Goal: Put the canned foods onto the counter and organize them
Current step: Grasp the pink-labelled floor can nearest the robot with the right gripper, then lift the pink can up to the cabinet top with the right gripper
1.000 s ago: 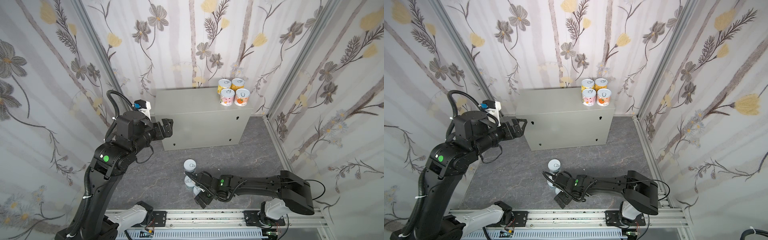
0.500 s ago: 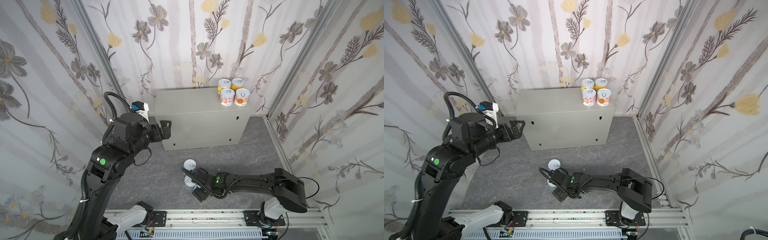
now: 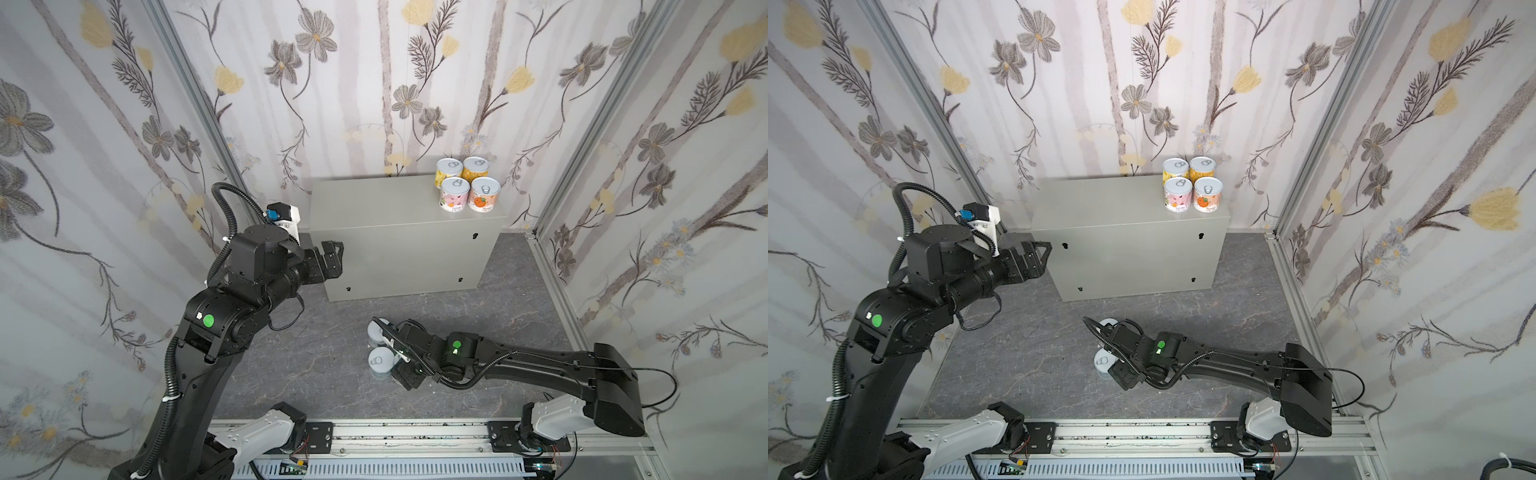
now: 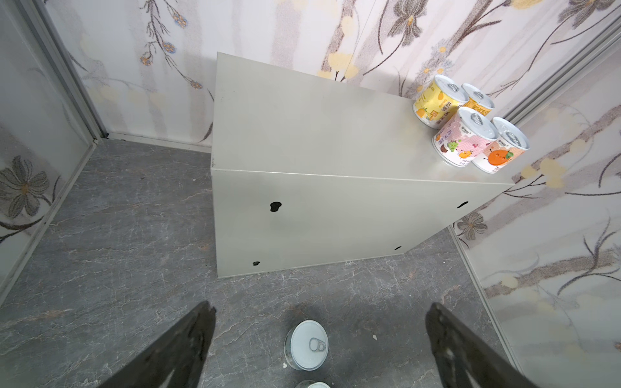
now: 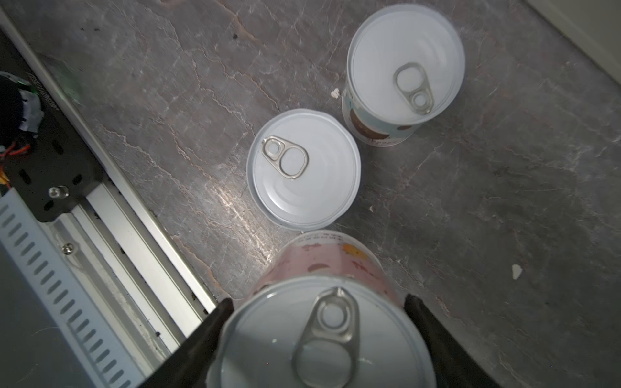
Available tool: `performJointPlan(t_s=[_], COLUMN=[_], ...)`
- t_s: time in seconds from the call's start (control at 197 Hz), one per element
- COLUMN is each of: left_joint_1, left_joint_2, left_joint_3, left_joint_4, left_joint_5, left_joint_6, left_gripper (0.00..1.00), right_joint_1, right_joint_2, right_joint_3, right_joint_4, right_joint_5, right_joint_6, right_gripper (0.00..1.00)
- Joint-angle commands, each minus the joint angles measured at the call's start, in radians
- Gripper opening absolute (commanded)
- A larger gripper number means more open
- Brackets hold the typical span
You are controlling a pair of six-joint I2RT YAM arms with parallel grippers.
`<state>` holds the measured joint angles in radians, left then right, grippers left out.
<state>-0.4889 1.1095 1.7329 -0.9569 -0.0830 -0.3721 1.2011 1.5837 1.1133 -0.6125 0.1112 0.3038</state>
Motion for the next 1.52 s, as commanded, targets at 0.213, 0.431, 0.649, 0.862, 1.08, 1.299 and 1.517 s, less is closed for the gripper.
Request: performJointPlan(t_s=[0.213,0.431,0.649,0.862,1.08,1.299,1.517], left_joint_1=[0.001,0.004,0.013,0.034,0.052,0.053,0.056], left_joint_2=[0.019,0.030,0.054,0.114,0.172,0.192,0.197], left_joint_3=[0.081,0.130,0.175,0.242,0.258,0.242,0.240], left_joint_4=[0.043,0.036,0.018,0.004,0.049,0.074,0.077], left_joint_5=[-0.035,-0.058,-0.066,-0.044,0.017,0.056,0.064], left_joint_6=[0.044,0.070,0.102,0.145,0.134,0.104,0.102], left_gripper=[1.00,1.00,1.00,1.00,1.00,1.00,1.00], right_joint_1=[-0.144,-0.286,-0.449,-0.487,-0.505,-0.517,-0.538], right_joint_2=[-0.022,0.192,0.368,0.411,0.448,0.497,0.554], right_joint_3=[0.502,0.955,1.288,1.301,1.306,1.306,1.333], right_joint_4=[-0.267,-0.409,-0.425,-0.297,-0.212,-0.146,-0.102], right_joint_5=[0.077,0.088,0.053,0.044,0.043,0.057,0.047], right_joint_6=[-0.161,-0.259,-0.253,-0.257,-0.236,-0.223,-0.194], right_gripper=[0.63,0.63,0.64,0.64,0.65,0.67,0.70])
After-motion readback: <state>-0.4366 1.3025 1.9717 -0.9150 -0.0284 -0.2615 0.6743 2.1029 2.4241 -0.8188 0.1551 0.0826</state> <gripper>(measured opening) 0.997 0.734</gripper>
